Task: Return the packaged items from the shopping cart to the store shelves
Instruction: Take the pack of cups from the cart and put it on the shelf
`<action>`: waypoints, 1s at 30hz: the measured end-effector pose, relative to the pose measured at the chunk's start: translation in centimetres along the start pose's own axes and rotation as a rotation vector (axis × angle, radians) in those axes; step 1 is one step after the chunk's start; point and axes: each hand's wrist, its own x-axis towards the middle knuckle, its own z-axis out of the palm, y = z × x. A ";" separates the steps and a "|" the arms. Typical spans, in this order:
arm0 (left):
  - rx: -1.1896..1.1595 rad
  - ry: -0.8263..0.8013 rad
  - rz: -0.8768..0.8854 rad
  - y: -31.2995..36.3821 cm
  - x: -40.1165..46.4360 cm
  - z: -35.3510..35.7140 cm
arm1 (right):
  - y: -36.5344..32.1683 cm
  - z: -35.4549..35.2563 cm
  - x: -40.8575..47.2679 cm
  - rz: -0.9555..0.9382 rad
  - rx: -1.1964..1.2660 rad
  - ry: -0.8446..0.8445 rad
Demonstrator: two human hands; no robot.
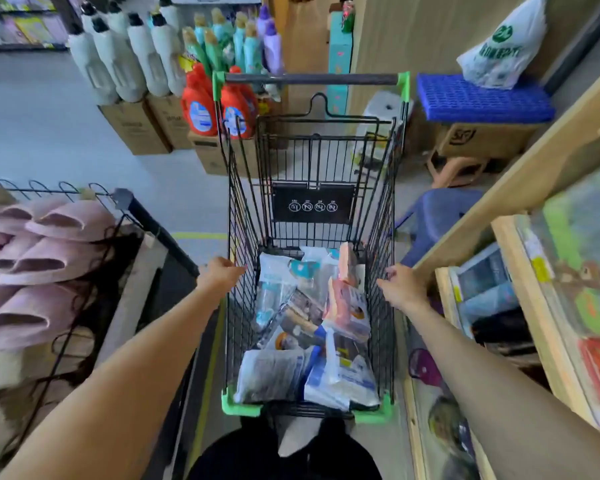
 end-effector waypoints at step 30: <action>0.371 0.031 0.120 -24.7 -8.0 5.4 | 12.6 12.3 -12.4 -0.034 -0.395 0.288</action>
